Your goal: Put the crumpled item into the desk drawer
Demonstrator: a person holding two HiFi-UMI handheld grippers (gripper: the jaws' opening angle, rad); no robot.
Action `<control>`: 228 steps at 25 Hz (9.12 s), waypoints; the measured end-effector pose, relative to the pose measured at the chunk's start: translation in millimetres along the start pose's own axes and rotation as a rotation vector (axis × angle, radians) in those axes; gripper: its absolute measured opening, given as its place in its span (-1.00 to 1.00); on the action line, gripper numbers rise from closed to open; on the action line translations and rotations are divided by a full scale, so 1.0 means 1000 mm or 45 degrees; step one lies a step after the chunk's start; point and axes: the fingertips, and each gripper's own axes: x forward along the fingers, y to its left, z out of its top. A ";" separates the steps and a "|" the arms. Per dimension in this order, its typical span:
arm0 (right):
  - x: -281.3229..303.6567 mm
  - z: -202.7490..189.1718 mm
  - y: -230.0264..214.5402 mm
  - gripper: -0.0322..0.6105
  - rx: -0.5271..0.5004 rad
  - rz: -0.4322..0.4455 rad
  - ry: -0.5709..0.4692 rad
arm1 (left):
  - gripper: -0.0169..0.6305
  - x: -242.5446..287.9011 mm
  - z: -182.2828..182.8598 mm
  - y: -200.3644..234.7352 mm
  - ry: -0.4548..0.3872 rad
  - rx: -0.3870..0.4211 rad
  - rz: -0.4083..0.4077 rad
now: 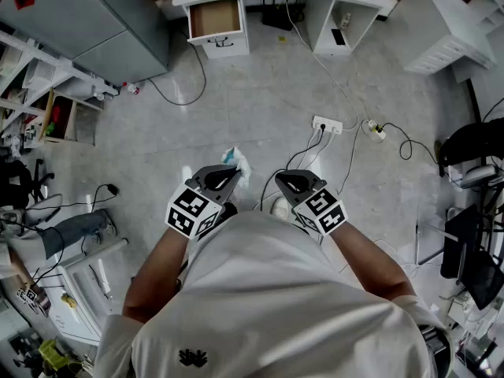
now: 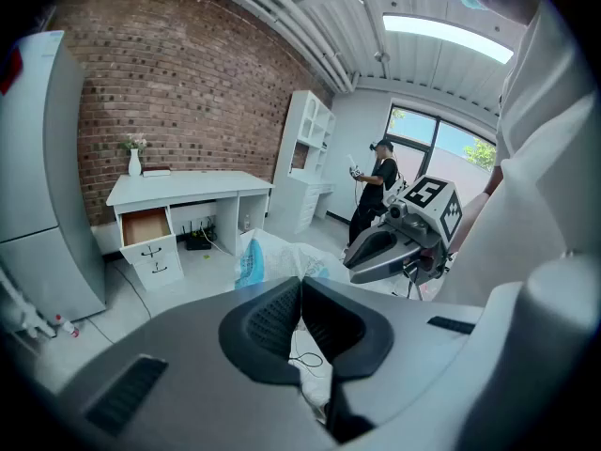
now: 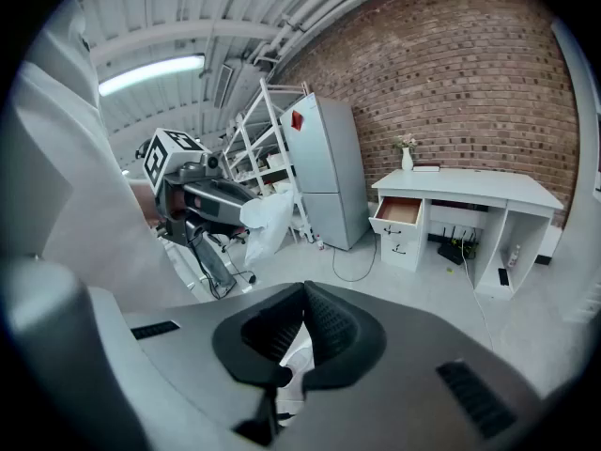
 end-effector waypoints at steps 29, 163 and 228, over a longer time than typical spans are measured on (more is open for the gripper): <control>0.287 0.214 0.002 -0.73 0.008 -0.042 0.003 | -0.87 -0.097 -0.022 0.329 0.038 0.079 0.045; 0.215 0.295 -0.347 -0.80 0.382 -0.425 -0.183 | -0.87 0.230 0.205 0.561 0.349 0.267 0.064; 0.176 0.291 -0.314 -0.81 0.276 -0.442 -0.246 | -0.87 0.182 0.197 0.447 0.306 0.292 -0.108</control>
